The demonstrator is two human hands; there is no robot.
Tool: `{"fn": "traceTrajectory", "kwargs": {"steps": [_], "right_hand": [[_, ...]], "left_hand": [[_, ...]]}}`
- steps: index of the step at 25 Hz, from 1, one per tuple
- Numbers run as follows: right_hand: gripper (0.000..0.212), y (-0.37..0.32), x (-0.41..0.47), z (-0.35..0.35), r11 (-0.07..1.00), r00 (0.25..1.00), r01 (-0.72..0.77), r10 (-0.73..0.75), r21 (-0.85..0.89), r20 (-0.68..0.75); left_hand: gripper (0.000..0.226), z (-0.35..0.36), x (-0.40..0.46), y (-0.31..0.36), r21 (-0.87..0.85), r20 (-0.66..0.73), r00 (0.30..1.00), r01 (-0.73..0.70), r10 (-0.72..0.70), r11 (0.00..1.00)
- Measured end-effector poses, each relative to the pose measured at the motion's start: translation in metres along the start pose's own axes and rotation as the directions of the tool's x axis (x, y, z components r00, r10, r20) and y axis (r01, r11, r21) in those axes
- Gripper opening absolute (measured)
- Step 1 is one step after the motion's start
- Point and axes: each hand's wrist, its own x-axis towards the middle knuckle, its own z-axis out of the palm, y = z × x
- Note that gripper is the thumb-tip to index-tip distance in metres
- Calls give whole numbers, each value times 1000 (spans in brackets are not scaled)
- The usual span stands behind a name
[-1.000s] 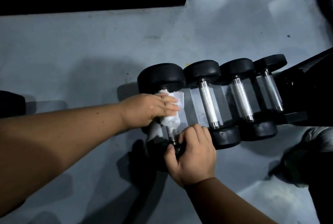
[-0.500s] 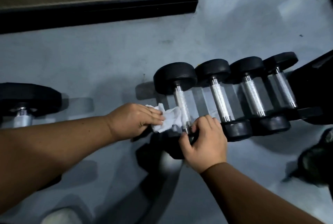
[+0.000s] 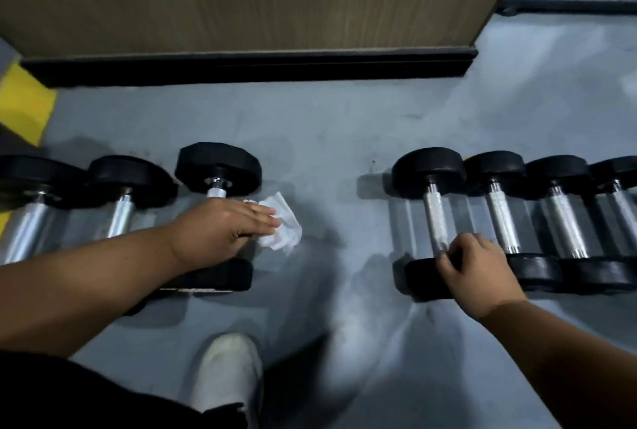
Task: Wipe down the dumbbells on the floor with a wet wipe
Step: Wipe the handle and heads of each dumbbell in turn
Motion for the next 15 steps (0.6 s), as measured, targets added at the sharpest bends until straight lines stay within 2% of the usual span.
{"fn": "traceTrajectory", "kwargs": {"steps": [2,3,6,9,15], "right_hand": [[20,-11,-18,1,985,995,41,-55,-165,-83],[23,-21,-31,5,980,991,79,-97,-185,-89],[25,-54,-74,19,956,962,263,-270,-132,-39],[23,-95,-115,32,928,928,373,-373,-19,-12],[17,-163,-156,34,826,824,560,-563,59,69]], "left_hand": [[35,-16,-39,-13,42,-60,992,109,-106,993],[35,-21,-56,-19,68,-79,984,163,-157,984],[38,-23,-89,-33,94,-91,953,297,-289,950],[42,-14,-110,-39,40,-137,911,397,-389,917],[45,6,-117,-29,-164,-322,809,463,-491,871]]}}
